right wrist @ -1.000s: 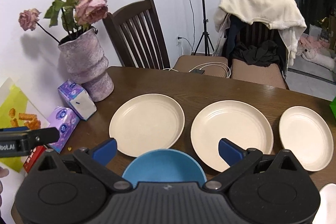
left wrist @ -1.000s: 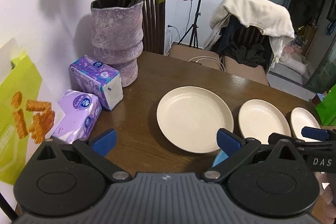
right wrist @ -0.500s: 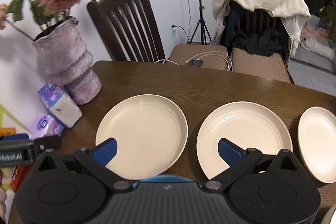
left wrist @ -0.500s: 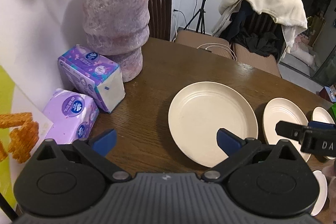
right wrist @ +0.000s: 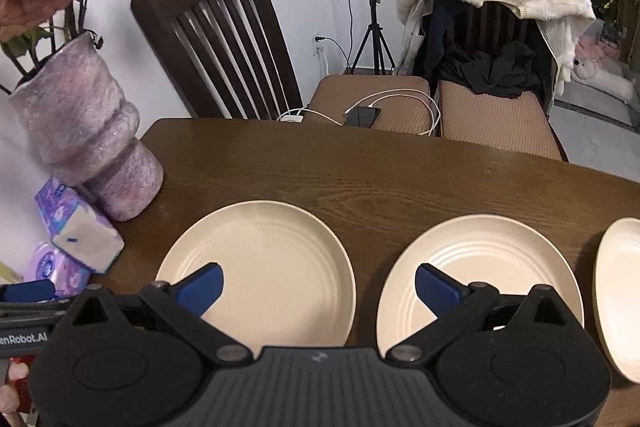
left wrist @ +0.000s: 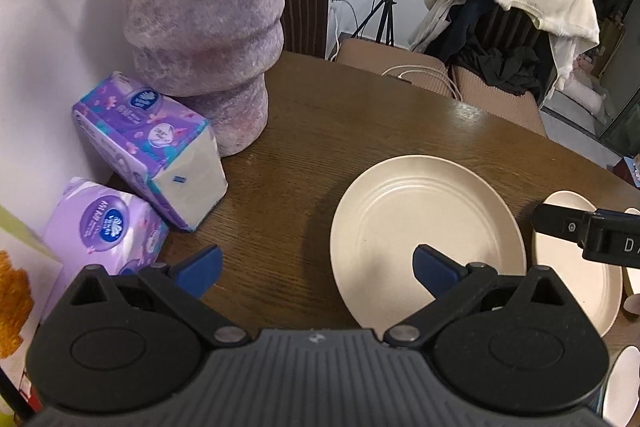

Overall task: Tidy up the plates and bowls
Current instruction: 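Move both tools forward to the cream plate beside the flower vase, then close the left gripper on the plate rim while the right gripper also clamps the rim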

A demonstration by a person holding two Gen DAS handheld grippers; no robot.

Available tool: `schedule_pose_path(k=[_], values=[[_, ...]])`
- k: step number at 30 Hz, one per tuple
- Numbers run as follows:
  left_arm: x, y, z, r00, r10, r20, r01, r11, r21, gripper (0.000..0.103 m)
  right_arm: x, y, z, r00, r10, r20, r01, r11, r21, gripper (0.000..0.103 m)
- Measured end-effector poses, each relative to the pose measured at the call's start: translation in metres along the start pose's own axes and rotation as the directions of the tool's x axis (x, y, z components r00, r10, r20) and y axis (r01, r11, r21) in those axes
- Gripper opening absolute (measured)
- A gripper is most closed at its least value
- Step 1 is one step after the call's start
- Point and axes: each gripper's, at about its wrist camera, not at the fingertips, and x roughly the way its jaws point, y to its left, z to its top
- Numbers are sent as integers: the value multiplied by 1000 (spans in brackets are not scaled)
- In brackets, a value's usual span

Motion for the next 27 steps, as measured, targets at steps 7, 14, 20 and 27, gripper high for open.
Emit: schedule_pose_path(k=[7,14,20,27], values=[[29,5,1,999,-16,-40,15,1000,-22,103,27,9,6,1000,-10,-25,9,999,-47,92],[55,11,1,998,-22,-66,18,999,-48,103,54,9,5,997,-31,-67,27,998,-63,72],[68,14,0,996,-28,-83,23,998,-61,100,74,3,2,994,-52,-100,46,997,-61,60],[79,13,-1,994,-40,-97,33,997,-68,89,88,-1,-1,992,-52,-114,46,998,-53,49]])
